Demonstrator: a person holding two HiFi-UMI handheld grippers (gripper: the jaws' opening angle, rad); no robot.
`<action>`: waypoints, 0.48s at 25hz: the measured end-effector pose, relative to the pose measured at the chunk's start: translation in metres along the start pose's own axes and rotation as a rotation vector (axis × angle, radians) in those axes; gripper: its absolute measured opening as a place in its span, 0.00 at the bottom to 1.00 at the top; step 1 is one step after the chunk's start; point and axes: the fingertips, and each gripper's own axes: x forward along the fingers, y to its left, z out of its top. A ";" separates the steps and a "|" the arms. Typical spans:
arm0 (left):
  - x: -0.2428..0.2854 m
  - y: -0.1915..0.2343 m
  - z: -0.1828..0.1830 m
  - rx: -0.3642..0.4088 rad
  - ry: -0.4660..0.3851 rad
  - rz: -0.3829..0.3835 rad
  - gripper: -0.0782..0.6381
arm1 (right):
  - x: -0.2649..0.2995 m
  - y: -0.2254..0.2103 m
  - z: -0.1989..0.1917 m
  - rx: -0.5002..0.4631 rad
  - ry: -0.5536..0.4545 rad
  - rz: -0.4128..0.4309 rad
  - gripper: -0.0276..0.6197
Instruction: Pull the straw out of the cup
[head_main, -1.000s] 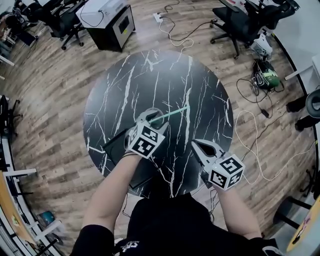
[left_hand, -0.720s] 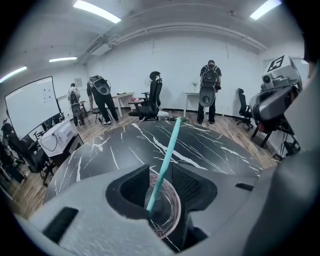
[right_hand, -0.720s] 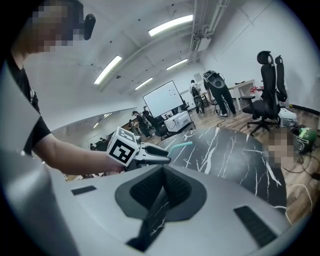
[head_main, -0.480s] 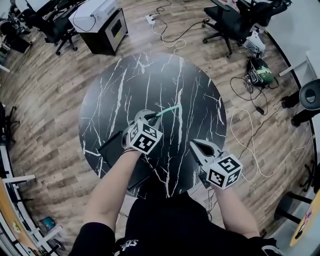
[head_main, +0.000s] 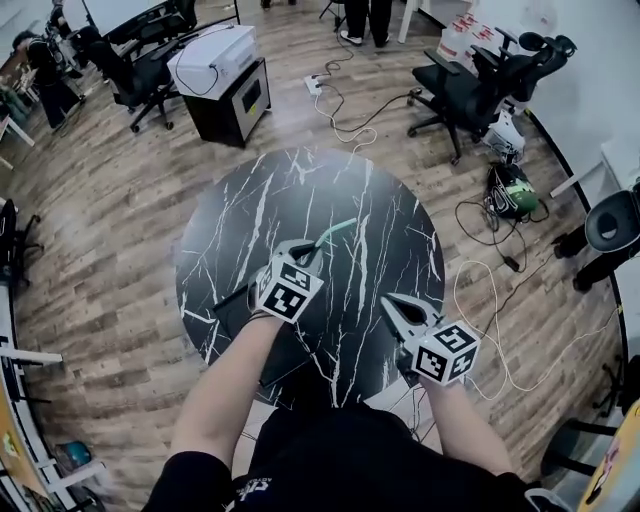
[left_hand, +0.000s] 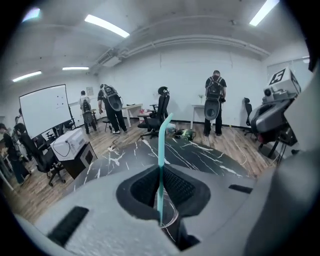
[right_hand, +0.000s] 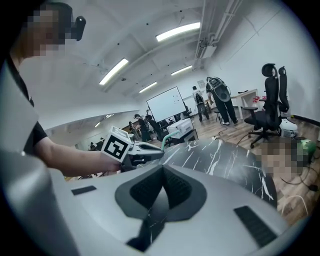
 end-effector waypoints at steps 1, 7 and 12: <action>-0.010 0.004 0.008 -0.012 -0.026 0.010 0.15 | 0.000 0.003 0.005 -0.006 -0.008 0.004 0.05; -0.078 0.028 0.049 -0.061 -0.157 0.087 0.15 | 0.002 0.022 0.033 -0.064 -0.050 0.031 0.05; -0.121 0.037 0.061 -0.090 -0.214 0.130 0.15 | 0.000 0.028 0.054 -0.106 -0.086 0.045 0.05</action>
